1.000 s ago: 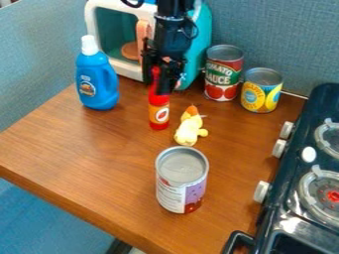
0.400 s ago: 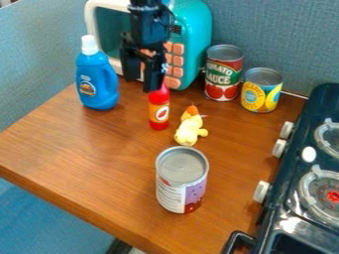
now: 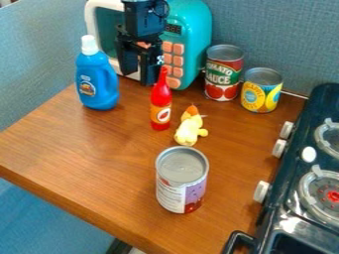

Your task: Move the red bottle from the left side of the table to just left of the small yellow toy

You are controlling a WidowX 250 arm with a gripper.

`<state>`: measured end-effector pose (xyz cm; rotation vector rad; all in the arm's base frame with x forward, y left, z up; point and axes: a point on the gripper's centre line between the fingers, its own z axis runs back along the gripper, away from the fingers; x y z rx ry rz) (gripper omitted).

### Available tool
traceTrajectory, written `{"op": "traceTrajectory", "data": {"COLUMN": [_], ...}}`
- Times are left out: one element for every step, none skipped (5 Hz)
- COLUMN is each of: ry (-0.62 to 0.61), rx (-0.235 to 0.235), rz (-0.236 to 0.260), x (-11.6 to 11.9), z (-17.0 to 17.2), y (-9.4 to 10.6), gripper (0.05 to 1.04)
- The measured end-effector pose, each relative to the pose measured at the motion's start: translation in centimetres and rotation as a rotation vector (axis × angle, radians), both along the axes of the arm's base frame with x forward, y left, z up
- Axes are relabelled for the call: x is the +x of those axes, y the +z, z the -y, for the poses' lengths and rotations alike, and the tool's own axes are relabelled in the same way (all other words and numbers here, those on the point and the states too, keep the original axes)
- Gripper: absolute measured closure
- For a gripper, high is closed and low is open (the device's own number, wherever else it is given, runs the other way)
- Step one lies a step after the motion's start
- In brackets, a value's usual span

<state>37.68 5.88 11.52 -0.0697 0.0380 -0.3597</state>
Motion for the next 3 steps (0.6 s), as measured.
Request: {"op": "traceTrajectory", "data": {"ry": [0.015,0.089,0.182], "rx": [0.018,0.049,0.069], "rz": [-0.007,-0.001,-0.01], "x": [-0.5,-2.7,-4.6], "z": [-0.2,-1.6,-4.1], "y": [-0.3,-0.3,-1.0], "gripper": [0.082,0.082,0.082]}}
